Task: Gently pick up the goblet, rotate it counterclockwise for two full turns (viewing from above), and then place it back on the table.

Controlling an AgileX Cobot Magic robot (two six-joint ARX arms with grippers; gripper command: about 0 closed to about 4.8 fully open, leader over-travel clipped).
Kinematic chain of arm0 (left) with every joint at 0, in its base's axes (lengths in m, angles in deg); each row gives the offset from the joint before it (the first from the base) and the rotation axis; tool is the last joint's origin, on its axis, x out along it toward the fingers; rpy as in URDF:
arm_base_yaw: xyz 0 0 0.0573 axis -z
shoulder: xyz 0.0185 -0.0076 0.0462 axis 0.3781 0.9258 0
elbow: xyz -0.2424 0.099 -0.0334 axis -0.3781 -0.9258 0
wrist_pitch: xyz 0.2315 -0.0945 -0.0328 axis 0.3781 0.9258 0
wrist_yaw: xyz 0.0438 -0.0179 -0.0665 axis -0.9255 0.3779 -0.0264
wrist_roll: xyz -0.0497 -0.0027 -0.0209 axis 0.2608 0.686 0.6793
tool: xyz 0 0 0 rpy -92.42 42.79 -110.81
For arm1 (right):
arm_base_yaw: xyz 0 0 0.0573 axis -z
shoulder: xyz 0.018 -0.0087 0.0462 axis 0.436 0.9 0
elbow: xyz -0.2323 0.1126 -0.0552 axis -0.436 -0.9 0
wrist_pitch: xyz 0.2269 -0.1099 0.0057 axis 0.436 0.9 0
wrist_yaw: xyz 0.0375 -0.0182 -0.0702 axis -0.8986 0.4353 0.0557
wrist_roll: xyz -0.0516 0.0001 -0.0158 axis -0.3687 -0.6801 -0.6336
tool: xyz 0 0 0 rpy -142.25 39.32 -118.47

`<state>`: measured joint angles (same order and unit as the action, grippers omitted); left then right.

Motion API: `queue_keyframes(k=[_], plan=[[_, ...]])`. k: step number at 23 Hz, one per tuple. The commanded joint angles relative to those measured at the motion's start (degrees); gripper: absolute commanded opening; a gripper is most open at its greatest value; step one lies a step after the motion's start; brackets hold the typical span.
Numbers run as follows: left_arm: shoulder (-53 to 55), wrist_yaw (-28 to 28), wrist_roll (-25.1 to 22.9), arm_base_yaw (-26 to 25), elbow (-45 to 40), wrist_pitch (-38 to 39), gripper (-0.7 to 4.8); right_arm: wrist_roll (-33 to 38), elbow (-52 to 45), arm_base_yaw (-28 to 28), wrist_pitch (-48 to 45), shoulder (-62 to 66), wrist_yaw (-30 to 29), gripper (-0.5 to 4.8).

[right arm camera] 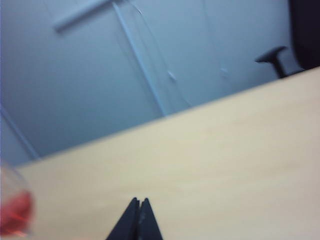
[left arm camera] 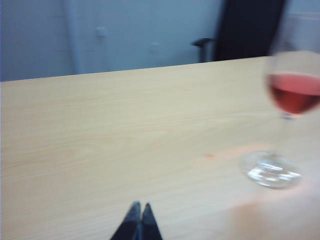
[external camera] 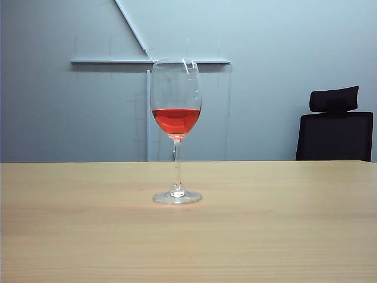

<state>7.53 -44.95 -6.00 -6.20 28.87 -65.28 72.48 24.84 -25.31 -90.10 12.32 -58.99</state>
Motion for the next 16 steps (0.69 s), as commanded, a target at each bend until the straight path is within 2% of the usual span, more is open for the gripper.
queue_keyframes(k=[1,4,5,7,9,10,14,16], plan=[[0.11,0.15,0.0,6.23,0.15,-0.74,-0.05,1.95,0.7,-1.29,-8.02,0.11,-2.19,0.0],[0.11,0.17,0.0,12.7,0.15,-0.72,-0.05,1.86,5.29,-4.15,-7.5,4.33,-0.63,0.28],[0.11,0.17,0.0,13.64,0.15,-0.74,-0.05,0.28,6.47,-4.96,-7.61,6.56,-0.63,0.57],[0.11,0.31,0.0,13.92,0.15,-0.77,-0.05,-6.12,10.51,-8.5,-7.72,16.41,-0.77,2.2],[0.09,0.33,0.0,13.92,0.15,-0.7,-0.05,-9.35,12.63,-11.23,-9.05,23.32,-0.77,3.39],[0.11,0.37,0.0,13.92,0.15,-0.74,-0.05,-12.79,14.19,-14.53,-11.93,30.86,-0.79,3.83],[0.11,0.35,0.0,13.92,0.15,-0.72,-0.05,-22.1,17.77,-24.94,-26.58,55.54,-0.96,3.87],[0.11,0.35,0.0,13.92,0.15,-0.74,-0.05,-23.89,20.48,-27.74,-32.41,67.17,-0.98,4.02]])
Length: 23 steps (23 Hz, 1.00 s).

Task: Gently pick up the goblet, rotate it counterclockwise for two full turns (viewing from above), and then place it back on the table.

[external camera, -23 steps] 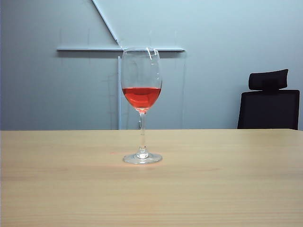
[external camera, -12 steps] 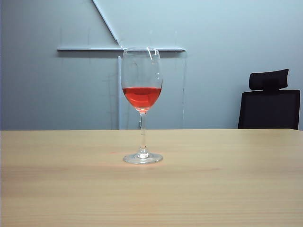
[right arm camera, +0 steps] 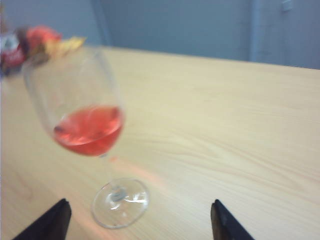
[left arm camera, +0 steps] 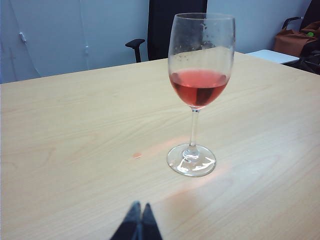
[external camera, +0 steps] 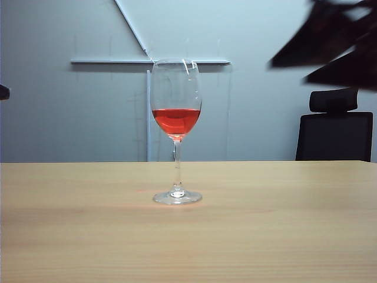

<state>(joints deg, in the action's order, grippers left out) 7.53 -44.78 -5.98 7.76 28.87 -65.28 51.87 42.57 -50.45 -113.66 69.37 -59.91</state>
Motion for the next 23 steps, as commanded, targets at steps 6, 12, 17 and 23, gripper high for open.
queue_keyframes(k=[6,12,17,23], plan=[[0.11,0.2,-0.02,-0.04,0.13,-0.72,-0.05,-3.37,13.81,-4.85,-21.44,38.4,-10.49,4.01],[0.11,0.17,-0.02,-0.04,0.13,-0.74,-0.05,-3.39,19.12,-6.86,-26.71,47.82,-11.76,4.0],[0.11,0.17,-0.02,-0.04,0.15,-0.74,-0.05,-3.37,21.53,-7.45,-29.07,51.15,-8.68,3.99],[0.11,0.17,-0.02,-0.04,0.15,-0.72,-0.05,-3.37,23.43,-7.45,-31.69,54.01,-8.39,3.63]])
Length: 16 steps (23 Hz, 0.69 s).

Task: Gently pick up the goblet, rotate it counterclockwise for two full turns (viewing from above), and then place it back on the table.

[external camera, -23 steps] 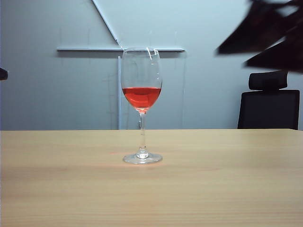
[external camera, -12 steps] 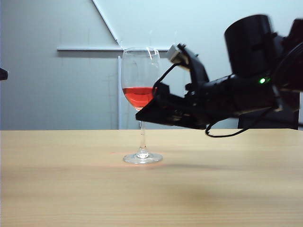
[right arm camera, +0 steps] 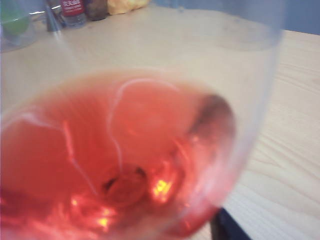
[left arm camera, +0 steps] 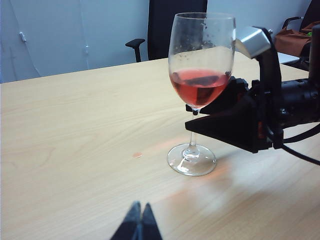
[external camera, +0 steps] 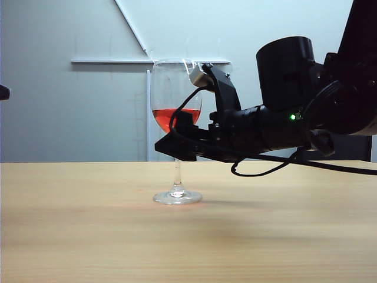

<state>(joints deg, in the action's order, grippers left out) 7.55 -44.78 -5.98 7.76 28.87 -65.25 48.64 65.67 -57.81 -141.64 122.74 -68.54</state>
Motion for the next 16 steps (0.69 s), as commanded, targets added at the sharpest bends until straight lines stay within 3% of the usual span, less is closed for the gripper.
queue_keyframes(k=[1,9,14,16], plan=[[0.09,0.17,-0.02,-0.04,0.15,-0.77,-0.05,-0.13,0.33,-0.09,-5.09,1.55,0.24,3.63],[0.09,0.17,-0.02,-0.04,0.13,-0.77,-0.05,-0.11,0.5,-0.09,-16.06,7.76,0.26,3.63],[0.09,0.17,-0.02,-0.04,0.15,-0.74,-0.05,-0.09,1.33,-0.11,-16.59,9.16,0.28,3.61],[0.09,0.17,-0.02,-0.04,0.13,-0.77,-0.05,-0.07,2.12,-0.11,-16.35,9.46,0.22,3.23]])
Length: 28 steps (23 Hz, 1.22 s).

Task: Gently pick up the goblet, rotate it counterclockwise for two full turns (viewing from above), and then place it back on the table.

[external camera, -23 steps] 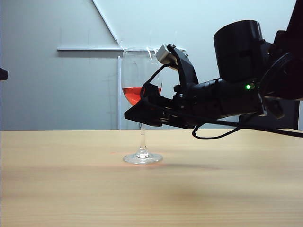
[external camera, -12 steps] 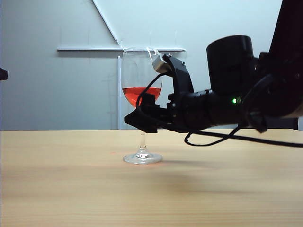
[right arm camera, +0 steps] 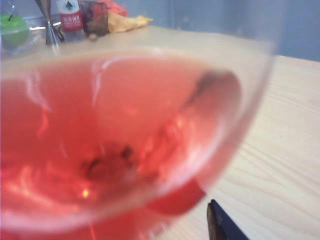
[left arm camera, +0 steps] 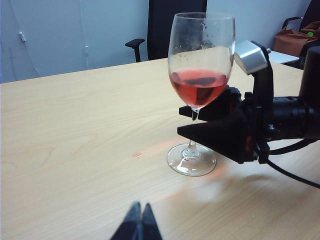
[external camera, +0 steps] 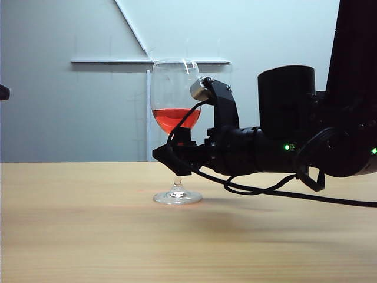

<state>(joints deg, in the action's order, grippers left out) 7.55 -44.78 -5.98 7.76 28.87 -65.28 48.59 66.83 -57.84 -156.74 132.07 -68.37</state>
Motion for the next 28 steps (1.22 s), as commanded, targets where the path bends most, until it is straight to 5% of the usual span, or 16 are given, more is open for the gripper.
queue_keyframes(k=[1,5,8,15,28], plan=[[0.09,0.17,-0.02,-0.04,0.13,-0.74,-0.05,-0.02,1.29,-0.09,-0.98,0.15,0.02,3.23],[0.09,0.17,-0.02,-0.04,0.13,-0.74,-0.05,-0.02,2.97,-0.13,0.85,0.17,-0.2,2.6],[0.09,0.17,-0.02,-0.04,0.13,-0.74,-0.05,-0.02,3.08,-0.13,0.83,0.17,-0.17,2.59],[0.09,0.17,-0.02,-0.04,0.13,-0.74,-0.05,-0.02,3.08,-0.13,1.03,0.17,-0.2,1.38],[0.09,0.17,-0.02,-0.04,0.13,-0.74,-0.05,1.03,3.08,-0.13,0.92,0.15,-0.22,0.41]])
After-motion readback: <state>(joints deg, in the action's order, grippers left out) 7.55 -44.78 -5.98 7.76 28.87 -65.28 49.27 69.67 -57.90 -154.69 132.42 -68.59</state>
